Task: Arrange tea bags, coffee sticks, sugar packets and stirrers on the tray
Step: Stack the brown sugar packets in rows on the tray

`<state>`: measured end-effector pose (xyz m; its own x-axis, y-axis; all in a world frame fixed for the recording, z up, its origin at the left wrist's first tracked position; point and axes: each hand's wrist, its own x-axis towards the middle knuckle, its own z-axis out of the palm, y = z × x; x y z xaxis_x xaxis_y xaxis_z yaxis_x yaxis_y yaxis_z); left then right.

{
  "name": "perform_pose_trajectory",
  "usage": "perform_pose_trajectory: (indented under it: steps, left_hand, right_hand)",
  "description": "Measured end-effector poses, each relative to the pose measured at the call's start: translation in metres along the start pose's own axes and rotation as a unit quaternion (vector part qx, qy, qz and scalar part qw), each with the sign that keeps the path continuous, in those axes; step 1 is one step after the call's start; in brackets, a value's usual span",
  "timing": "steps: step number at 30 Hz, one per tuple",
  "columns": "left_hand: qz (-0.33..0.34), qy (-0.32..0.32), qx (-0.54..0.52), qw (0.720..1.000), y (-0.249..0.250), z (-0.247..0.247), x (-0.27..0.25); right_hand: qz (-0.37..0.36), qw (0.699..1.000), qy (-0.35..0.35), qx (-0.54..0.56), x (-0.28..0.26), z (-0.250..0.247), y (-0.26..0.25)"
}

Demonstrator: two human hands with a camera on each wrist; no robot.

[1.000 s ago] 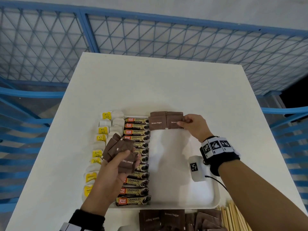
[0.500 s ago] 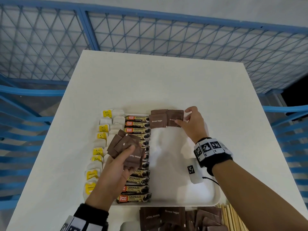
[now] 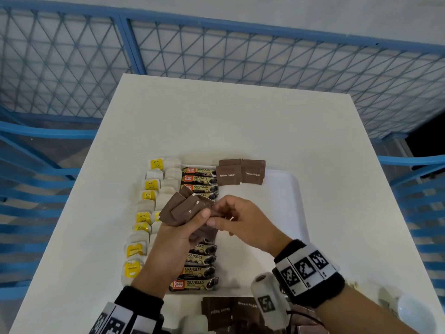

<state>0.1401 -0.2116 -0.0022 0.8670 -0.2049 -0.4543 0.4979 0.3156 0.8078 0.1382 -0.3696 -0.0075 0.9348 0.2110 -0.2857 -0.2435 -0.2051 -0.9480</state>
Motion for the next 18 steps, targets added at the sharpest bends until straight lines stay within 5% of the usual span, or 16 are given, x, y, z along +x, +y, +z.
perform_pose_trajectory:
  steps: [7, 14, 18]
  left_hand:
    - [-0.017, 0.003, -0.009, 1.0, 0.003, -0.001, -0.002]
    - [0.017, 0.062, 0.007, 0.998, 0.002, -0.002, 0.003]
    - [0.0, 0.089, -0.023, 0.996, -0.001, -0.003, 0.003]
  right_hand:
    - [0.024, 0.996, 0.056, 0.065, -0.002, -0.001, -0.001]
    - [0.035, 0.995, 0.025, 0.09, -0.009, -0.006, -0.009]
    - [-0.093, 0.983, 0.157, -0.032, -0.011, -0.004, -0.007]
